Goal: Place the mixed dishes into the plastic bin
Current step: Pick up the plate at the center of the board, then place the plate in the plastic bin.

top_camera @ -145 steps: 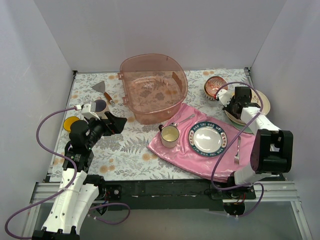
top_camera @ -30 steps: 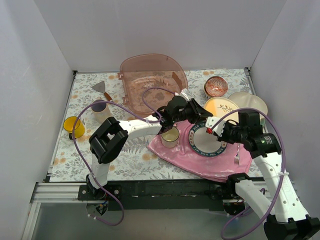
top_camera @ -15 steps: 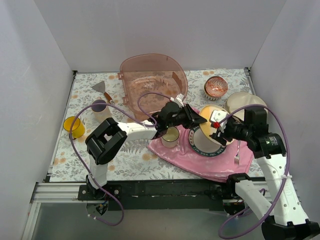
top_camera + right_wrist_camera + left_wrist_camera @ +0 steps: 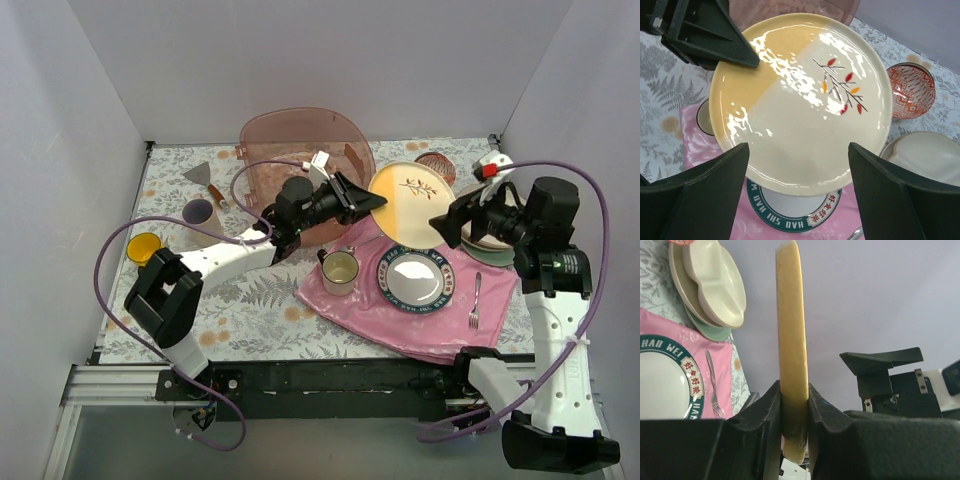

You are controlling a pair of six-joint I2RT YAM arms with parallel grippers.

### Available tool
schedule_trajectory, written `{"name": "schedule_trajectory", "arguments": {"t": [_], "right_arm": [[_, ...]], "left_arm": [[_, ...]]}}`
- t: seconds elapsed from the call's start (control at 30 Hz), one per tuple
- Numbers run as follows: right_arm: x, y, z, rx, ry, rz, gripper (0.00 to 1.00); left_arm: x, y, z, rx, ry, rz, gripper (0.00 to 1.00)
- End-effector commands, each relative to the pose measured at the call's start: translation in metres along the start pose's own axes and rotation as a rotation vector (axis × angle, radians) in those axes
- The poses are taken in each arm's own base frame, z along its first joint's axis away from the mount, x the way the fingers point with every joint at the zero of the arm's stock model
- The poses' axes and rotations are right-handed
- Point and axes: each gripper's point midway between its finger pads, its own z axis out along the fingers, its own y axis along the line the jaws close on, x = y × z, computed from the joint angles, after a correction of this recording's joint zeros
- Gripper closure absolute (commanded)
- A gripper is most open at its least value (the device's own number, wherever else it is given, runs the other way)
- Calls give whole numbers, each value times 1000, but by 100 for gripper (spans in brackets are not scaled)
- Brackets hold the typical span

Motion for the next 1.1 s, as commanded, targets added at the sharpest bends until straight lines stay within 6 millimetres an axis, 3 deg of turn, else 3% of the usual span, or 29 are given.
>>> {"name": "schedule_trajectory", "arguments": {"t": [0.0, 0.1, 0.2, 0.27, 0.47, 0.67, 0.93, 1.07], "right_arm": [[-54, -7, -14, -17, -146, 131, 12], [-61, -15, -18, -55, -176, 220, 13], [-51, -28, -14, -50, -174, 263, 14], [-34, -35, -7, -49, -157, 292, 14], [-7, -25, -2, -179, -197, 258, 13], [25, -31, 9, -164, -180, 240, 13], [72, -29, 21, -165, -156, 244, 12], [80, -29, 20, -159, -157, 230, 12]], "left_arm": [[-42, -80, -38, 184, -82, -8, 100], [-64, -82, -49, 169, -121, 17, 100], [-90, -81, -61, 159, -168, 27, 100], [-110, -85, -72, 164, -202, 40, 100], [-159, -86, -97, 134, -281, 71, 100], [-204, -75, -110, 73, -359, 119, 100], [-250, -47, -101, -1, -382, 123, 100], [-262, -29, -90, -41, -376, 110, 100]]}}
